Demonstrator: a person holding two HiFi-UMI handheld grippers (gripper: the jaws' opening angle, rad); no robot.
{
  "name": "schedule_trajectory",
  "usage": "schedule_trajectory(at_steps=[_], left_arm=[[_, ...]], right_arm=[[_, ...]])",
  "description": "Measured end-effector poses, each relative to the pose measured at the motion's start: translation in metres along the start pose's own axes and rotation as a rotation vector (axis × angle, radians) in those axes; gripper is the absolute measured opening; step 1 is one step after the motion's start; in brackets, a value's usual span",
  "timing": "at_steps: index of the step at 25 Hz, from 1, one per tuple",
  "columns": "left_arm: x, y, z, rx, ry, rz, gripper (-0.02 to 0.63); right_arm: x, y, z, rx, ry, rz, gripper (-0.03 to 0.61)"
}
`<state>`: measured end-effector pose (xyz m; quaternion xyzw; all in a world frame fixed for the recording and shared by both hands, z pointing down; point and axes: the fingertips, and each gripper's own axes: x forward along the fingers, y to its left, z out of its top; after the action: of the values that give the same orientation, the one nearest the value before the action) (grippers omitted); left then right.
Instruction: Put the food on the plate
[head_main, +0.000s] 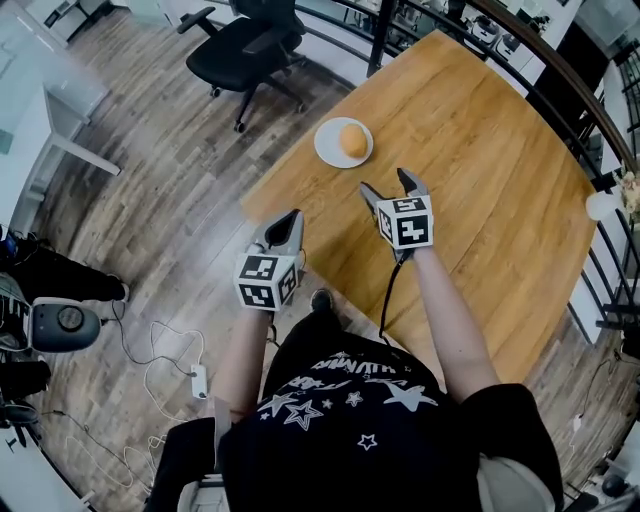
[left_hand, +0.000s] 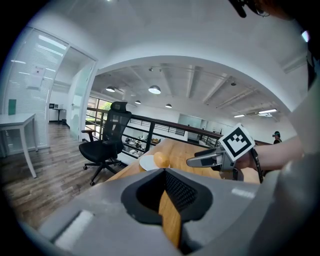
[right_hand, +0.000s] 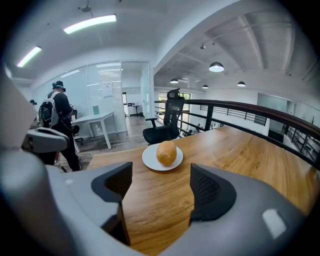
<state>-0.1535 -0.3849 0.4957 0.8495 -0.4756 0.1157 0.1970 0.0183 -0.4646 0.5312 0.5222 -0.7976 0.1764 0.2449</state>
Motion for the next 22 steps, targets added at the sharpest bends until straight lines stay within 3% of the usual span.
schedule_trajectory(at_steps=[22], left_arm=[[-0.076,-0.118,-0.037,0.019,-0.065,0.059,0.002]], right_arm=[[-0.131,0.003,-0.063,0.069,-0.088,0.108,0.135]])
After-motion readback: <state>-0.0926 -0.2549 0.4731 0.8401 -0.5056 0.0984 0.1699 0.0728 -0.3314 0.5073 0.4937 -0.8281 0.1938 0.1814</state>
